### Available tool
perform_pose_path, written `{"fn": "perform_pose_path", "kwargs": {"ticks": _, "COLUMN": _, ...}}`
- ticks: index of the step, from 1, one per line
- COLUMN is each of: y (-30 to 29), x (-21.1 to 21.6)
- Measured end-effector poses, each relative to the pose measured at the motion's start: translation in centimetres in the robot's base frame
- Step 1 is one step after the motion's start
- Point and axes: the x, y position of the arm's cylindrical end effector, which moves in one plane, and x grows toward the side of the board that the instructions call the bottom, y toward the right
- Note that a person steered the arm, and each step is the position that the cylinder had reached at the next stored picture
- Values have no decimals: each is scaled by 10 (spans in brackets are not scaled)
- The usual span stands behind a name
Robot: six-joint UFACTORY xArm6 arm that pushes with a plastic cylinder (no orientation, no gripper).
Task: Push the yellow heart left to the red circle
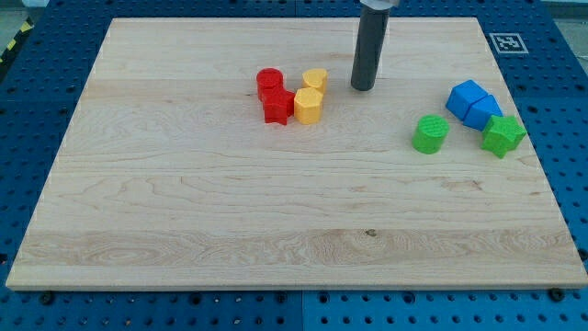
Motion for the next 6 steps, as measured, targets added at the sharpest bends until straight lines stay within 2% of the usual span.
{"fn": "perform_pose_path", "kwargs": {"ticks": 2, "y": -54, "x": 0}}
{"fn": "perform_pose_path", "kwargs": {"ticks": 6, "y": -52, "x": 0}}
